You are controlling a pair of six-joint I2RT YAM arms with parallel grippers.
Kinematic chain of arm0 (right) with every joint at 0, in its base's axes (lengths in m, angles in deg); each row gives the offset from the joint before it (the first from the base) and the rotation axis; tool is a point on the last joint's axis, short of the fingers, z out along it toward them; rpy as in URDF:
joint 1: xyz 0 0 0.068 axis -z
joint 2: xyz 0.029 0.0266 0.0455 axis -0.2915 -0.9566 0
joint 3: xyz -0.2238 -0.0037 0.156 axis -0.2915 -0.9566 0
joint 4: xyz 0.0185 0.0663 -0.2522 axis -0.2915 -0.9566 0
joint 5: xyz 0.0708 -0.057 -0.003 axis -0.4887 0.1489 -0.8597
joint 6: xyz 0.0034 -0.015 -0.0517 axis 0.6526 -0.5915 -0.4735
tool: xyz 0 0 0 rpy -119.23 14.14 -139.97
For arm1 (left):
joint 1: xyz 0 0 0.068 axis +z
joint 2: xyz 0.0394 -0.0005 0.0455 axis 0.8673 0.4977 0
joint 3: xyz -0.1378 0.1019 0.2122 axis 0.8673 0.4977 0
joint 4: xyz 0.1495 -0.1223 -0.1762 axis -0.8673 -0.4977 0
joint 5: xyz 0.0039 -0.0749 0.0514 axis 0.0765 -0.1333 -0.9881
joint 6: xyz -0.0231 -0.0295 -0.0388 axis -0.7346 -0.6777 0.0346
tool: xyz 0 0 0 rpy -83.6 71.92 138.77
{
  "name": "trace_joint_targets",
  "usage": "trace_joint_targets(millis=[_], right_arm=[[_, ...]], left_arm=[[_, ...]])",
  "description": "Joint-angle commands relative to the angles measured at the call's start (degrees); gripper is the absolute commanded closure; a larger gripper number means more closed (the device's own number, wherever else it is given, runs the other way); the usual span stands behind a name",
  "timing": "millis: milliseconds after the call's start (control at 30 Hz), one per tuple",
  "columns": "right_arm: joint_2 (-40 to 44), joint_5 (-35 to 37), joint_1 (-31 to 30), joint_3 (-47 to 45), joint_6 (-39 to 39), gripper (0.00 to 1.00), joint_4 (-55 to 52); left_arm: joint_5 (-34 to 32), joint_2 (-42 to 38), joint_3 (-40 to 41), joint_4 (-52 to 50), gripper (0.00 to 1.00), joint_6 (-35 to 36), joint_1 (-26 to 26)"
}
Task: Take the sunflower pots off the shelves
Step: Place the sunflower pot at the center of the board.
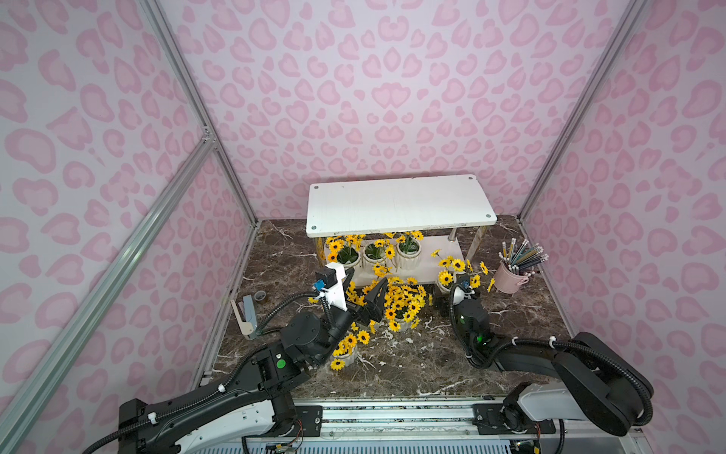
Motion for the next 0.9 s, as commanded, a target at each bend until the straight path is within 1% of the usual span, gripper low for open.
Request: trace_joint_targets(millis=[0, 100, 233, 533, 733, 867], right_arm=[[1.01, 2.04, -1.11, -0.3, 0.73, 1.0, 4.19], [2.42, 3.34, -2.23, -1.5, 1.4, 1.0, 3.1], [4.46, 3.32, -2.99, -3.31, 3.23, 1.0, 1.38], [10.86, 7.53, -8.63, -7.49, 8.15, 1.0, -5.33], [13.73, 11.13, -13.59, -9.55, 11.16, 1.0, -7.97], [13.71, 15.43, -18.62, -9.63, 11.4, 1.0, -9.18]], left_arm=[[0.71, -0.07, -0.48, 0.64, 0.04, 0.36, 0.02], [0.8, -0.17, -0.4, 0.62, 0.04, 0.24, -0.03], [1.06, -0.33, -0.05, 0.63, 0.04, -0.04, -0.02], [1.32, -0.6, 0.57, 0.88, 0.03, -0.62, -0.02], [1.32, -0.16, 0.86, 1.56, 0.03, -0.36, -0.03], [1.74, -0.17, 0.86, 1.37, 0.03, -0.33, 0.02]])
